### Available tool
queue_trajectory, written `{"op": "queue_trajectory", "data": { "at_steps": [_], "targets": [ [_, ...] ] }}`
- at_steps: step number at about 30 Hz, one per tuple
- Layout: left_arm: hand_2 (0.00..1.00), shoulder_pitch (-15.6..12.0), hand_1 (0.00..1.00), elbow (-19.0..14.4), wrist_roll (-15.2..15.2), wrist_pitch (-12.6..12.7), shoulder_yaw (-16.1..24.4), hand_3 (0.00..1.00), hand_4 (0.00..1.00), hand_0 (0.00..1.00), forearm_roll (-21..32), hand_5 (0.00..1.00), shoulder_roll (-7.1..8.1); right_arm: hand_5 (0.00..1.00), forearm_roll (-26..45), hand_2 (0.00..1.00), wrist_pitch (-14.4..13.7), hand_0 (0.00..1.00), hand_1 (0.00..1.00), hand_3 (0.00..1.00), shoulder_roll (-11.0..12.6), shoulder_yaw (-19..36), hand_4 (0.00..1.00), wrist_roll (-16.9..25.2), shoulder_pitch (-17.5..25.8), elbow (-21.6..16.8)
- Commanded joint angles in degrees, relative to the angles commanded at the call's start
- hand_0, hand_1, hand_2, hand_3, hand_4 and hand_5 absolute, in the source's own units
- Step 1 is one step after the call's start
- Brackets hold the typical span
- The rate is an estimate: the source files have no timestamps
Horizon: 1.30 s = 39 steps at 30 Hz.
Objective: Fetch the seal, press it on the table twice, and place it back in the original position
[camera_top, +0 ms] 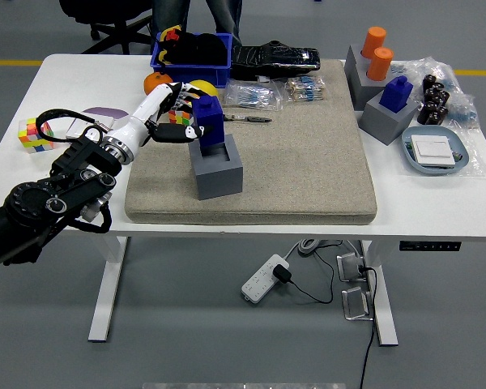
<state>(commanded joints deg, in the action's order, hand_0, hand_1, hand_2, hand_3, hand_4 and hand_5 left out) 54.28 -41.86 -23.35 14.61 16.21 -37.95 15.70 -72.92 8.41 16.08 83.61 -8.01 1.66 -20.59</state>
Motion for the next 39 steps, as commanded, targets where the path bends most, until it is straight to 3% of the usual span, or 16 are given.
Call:
{"op": "queue_trajectory", "data": {
  "at_steps": [5,11,17,31,39],
  "targets": [
    [0.428,-0.31,0.461,1.48,-0.62,0.46,1.41,0.558,0.735,0.645,-0.10,0.002,2.01,0.518,0.03,0.700,-0.02,0.835,0.731,0.716,-0.07,0.01,0.749,0.03,0.01,-0.05],
    [0.428,-1.88,0.461,5.37,-1.19,0.78,0.76,0.558,0.736,0.645,0.98,0.002,2.80,0.518,0.03,0.699,-0.01,0.835,0.732,0.716,-0.23,0.06,0.749,0.03,0.10,-0.02],
    [0.429,-3.83,0.462,7.81,-1.38,0.72,-0.11,0.558,0.735,0.645,1.99,0.002,2.41,0.518,0.04,0.700,-0.01,0.835,0.731,0.716,-0.24,0.03,0.749,0.02,0.08,-0.05],
    [0.426,-6.41,0.461,8.98,-1.37,0.63,-2.33,0.557,0.734,0.644,3.30,0.002,-0.60,0.517,0.14,0.700,0.00,0.835,0.731,0.715,-0.39,-0.04,0.749,-0.01,-0.03,-0.10],
    [0.425,-7.00,0.461,9.99,-1.30,0.55,-3.33,0.557,0.734,0.644,4.16,0.002,-1.33,0.516,0.10,0.699,0.03,0.834,0.731,0.715,-0.34,-0.26,0.748,-0.04,0.08,-0.03]
  ]
}}
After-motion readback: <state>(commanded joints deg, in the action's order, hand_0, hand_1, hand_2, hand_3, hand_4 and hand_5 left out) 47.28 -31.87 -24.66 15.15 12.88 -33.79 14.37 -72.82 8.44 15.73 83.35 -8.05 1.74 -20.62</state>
